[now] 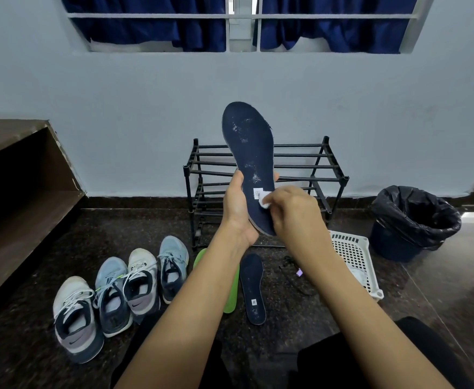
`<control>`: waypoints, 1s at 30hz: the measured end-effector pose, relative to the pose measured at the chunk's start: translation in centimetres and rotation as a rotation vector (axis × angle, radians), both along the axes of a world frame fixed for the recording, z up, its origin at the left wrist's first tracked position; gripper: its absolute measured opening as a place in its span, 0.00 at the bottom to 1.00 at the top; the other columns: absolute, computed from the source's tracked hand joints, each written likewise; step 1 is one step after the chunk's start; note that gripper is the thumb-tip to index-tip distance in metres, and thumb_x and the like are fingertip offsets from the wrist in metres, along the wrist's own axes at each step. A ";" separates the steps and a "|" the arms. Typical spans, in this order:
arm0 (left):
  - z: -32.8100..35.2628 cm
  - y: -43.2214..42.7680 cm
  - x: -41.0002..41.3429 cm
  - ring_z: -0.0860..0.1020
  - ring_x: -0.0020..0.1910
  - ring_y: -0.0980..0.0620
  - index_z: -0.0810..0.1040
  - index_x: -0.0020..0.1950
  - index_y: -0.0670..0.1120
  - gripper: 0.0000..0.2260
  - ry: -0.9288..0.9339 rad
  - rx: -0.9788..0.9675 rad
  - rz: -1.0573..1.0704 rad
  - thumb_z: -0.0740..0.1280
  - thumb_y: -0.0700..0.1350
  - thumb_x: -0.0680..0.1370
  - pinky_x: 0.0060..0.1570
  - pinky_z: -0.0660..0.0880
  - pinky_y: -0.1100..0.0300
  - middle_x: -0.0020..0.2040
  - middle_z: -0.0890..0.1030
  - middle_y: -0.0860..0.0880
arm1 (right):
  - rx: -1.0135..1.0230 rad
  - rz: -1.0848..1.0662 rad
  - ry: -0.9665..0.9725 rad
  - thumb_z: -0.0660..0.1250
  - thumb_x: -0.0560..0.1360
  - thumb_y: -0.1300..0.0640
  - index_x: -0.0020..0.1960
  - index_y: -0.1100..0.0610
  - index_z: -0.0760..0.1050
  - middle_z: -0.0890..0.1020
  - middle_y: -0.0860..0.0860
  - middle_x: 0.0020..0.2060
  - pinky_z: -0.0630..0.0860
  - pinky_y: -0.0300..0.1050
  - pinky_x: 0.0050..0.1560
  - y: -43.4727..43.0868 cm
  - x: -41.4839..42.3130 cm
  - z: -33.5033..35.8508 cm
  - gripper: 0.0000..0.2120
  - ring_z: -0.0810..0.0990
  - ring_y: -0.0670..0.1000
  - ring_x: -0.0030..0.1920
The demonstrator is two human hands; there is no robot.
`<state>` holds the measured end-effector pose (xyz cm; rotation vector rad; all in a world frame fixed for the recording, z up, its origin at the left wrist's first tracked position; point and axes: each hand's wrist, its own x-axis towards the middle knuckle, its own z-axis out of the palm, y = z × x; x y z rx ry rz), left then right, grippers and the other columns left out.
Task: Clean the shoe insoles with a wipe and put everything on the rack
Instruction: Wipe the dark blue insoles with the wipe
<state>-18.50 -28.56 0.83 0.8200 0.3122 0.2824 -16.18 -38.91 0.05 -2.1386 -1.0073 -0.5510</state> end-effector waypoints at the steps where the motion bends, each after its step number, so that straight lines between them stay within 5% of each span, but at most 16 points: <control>1: -0.1 0.2 0.0 0.82 0.41 0.48 0.79 0.54 0.42 0.21 -0.006 -0.005 0.001 0.54 0.56 0.83 0.43 0.78 0.56 0.45 0.82 0.45 | -0.017 0.030 0.032 0.65 0.70 0.69 0.42 0.60 0.81 0.82 0.56 0.40 0.77 0.48 0.43 -0.2 -0.2 -0.2 0.09 0.80 0.58 0.41; 4: -0.1 0.8 -0.1 0.83 0.49 0.41 0.80 0.57 0.44 0.20 -0.027 -0.014 0.036 0.55 0.56 0.83 0.48 0.79 0.50 0.45 0.84 0.46 | -0.018 0.104 0.198 0.67 0.70 0.67 0.43 0.55 0.82 0.84 0.52 0.40 0.70 0.27 0.42 -0.6 -0.6 -0.3 0.09 0.81 0.49 0.40; 6: -0.1 1.0 -0.1 0.83 0.50 0.40 0.80 0.58 0.44 0.20 -0.027 -0.015 0.055 0.54 0.56 0.83 0.45 0.80 0.50 0.47 0.84 0.45 | 0.017 0.119 0.237 0.68 0.70 0.66 0.43 0.54 0.83 0.84 0.50 0.40 0.68 0.23 0.42 -0.6 -0.7 -0.2 0.09 0.79 0.46 0.39; 12: -0.2 0.0 0.1 0.82 0.56 0.43 0.81 0.56 0.44 0.23 0.021 0.000 0.018 0.53 0.58 0.83 0.45 0.80 0.54 0.54 0.84 0.44 | 0.065 0.084 0.044 0.67 0.69 0.69 0.42 0.58 0.81 0.83 0.53 0.39 0.77 0.45 0.42 0.3 -0.8 -0.7 0.08 0.81 0.54 0.39; 18: -0.2 1.0 0.2 0.84 0.49 0.41 0.80 0.58 0.42 0.22 -0.013 -0.009 0.042 0.53 0.55 0.83 0.42 0.82 0.52 0.54 0.83 0.42 | 0.064 0.146 0.291 0.69 0.70 0.66 0.43 0.54 0.83 0.84 0.48 0.36 0.70 0.25 0.40 -0.2 -0.7 -0.1 0.08 0.79 0.43 0.35; 22: -0.2 1.7 0.0 0.84 0.47 0.43 0.79 0.58 0.42 0.21 -0.030 -0.026 0.060 0.54 0.55 0.83 0.46 0.81 0.51 0.49 0.83 0.44 | 0.053 0.208 0.409 0.70 0.70 0.63 0.43 0.52 0.83 0.83 0.44 0.35 0.71 0.27 0.39 -0.1 -0.9 0.2 0.07 0.79 0.40 0.36; 30: -0.3 0.2 0.0 0.84 0.47 0.46 0.80 0.57 0.41 0.23 0.030 -0.065 0.003 0.55 0.57 0.83 0.38 0.81 0.58 0.54 0.82 0.43 | 0.152 0.137 0.306 0.69 0.71 0.63 0.45 0.55 0.83 0.83 0.45 0.36 0.69 0.23 0.41 0.7 -1.1 0.0 0.07 0.79 0.38 0.38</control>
